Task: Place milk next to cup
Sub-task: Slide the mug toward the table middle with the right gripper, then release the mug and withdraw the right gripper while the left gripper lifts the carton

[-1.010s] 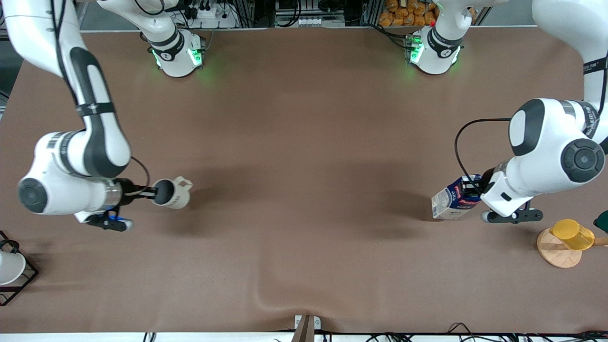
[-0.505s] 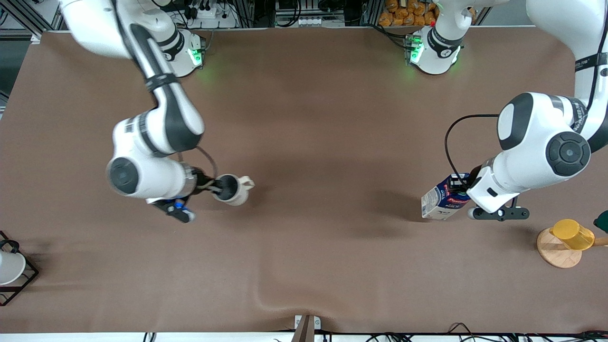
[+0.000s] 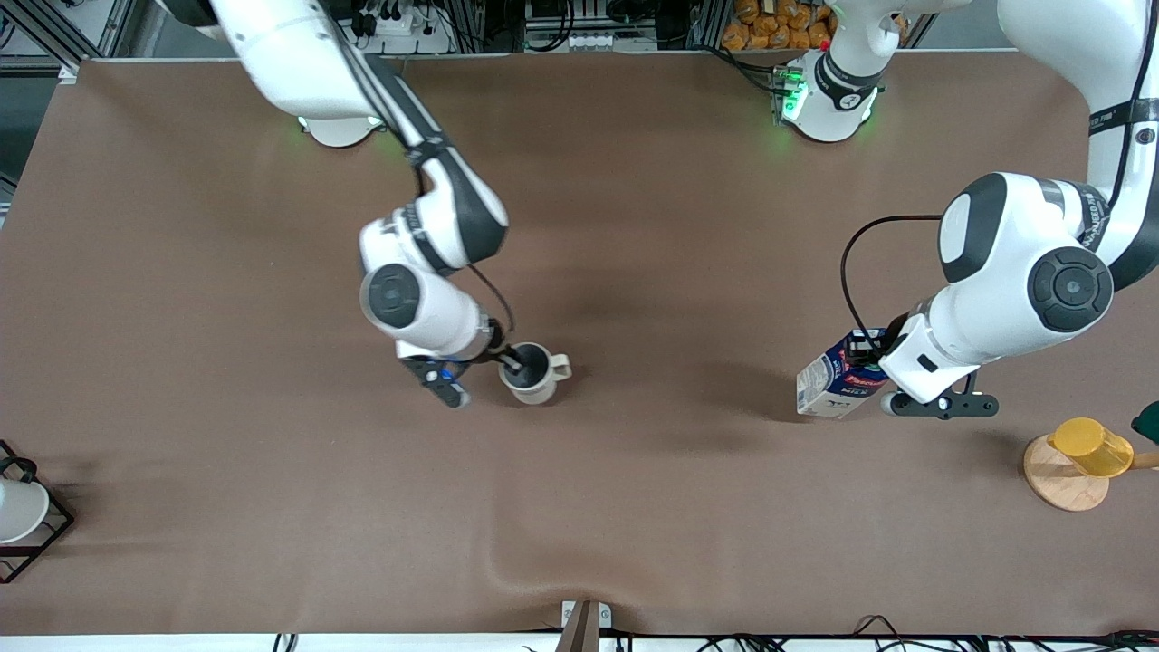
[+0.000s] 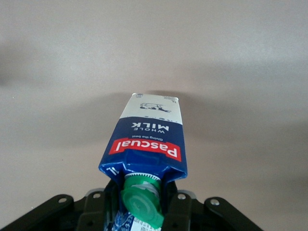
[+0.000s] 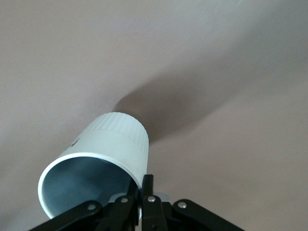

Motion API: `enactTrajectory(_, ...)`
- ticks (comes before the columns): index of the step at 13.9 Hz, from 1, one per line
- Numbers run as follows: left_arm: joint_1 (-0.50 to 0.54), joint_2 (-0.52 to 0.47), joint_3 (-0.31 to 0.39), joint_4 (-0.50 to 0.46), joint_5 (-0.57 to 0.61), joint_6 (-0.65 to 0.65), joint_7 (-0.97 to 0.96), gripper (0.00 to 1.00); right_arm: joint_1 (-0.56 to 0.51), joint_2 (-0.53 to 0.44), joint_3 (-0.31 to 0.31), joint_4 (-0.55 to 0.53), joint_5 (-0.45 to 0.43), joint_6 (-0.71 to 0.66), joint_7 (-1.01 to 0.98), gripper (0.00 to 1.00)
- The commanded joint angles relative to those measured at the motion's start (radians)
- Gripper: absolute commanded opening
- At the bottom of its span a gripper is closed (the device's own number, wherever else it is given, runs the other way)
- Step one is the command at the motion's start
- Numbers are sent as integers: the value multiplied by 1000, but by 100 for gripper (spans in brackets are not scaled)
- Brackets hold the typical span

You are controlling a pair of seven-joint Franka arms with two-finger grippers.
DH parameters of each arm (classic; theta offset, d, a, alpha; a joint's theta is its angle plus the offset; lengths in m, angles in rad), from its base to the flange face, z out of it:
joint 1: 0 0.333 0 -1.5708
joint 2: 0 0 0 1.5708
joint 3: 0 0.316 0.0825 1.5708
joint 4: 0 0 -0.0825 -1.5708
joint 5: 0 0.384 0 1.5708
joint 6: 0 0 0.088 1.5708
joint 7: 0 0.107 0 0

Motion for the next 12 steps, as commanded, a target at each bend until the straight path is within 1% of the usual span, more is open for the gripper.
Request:
enactTrajectory(1, -13, -1, -3, 21, 13, -20, -26, 35, 39, 81, -15, 105, 18, 15, 92, 0)
enactTrajectory(4, -22, 9, -3, 23, 13, -20, -46, 35, 56, 94, -15, 113, 18, 18, 118, 0)
enactTrajectory(8, -30, 12, -3, 23, 13, -20, -56, 35, 75, 118, -15, 151, 12, 16, 160, 0)
enactTrajectory(9, -34, 12, -3, 23, 13, -20, -57, 34, 75, 117, -16, 151, 11, 12, 158, 54)
enactTrajectory(10, -39, 12, -3, 23, 11, -20, -57, 34, 73, 109, -23, 153, 6, 6, 157, 100)
enactTrajectory(11, -44, 12, -3, 24, 11, -20, -63, 34, 69, 95, -24, 156, 0, 0, 155, 100)
enactTrajectory(12, -50, 10, -3, 30, 13, -20, -75, 34, 58, 84, -24, 161, 0, -37, 154, 100)
